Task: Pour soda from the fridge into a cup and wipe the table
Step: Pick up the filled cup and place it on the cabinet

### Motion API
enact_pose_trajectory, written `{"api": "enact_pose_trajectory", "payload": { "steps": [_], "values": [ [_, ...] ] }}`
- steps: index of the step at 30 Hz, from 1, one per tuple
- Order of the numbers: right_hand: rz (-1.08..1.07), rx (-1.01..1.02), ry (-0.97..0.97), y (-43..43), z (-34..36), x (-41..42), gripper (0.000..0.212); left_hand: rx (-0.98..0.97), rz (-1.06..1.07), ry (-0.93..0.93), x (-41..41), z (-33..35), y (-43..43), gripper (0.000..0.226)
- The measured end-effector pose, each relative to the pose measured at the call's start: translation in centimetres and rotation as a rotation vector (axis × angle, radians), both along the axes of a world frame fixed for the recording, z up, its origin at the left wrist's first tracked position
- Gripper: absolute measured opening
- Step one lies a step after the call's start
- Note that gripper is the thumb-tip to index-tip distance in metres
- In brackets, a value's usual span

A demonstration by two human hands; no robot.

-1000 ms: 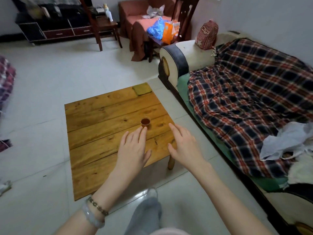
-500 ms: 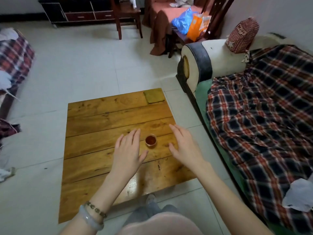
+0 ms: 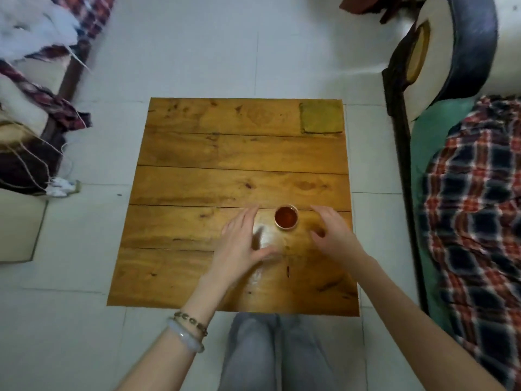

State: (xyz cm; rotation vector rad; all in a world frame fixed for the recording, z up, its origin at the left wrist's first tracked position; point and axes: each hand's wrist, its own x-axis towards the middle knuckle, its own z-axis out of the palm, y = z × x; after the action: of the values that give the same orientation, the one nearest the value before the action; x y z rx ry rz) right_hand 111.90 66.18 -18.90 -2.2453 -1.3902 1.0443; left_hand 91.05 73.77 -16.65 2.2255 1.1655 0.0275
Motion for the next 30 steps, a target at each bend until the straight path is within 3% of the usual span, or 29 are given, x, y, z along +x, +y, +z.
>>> {"api": "enact_pose_trajectory", "payload": {
  "steps": [10, 15, 23, 30],
  "values": [
    [-0.040, 0.036, 0.108, 2.2, -12.5, 1.9, 0.069, -0.292, 0.266, -0.141, 4.4, -14.4, 0.8, 0.102],
    [-0.050, 0.152, 0.212, 3.1, -15.2, 1.5, 0.062, -0.347, 0.408, -0.264, 5.5, -18.4, 1.0, 0.079],
    [-0.096, 0.202, 0.318, 3.5, -14.4, 0.8, 0.054, -0.405, 0.522, -0.440, 6.0, -18.4, 1.0, 0.063],
    [-0.041, 0.262, 0.371, 4.3, -8.7, -1.0, 0.056, -0.402, 0.530, -0.528, 3.9, -13.1, 1.2, 0.065]
  ]
}}
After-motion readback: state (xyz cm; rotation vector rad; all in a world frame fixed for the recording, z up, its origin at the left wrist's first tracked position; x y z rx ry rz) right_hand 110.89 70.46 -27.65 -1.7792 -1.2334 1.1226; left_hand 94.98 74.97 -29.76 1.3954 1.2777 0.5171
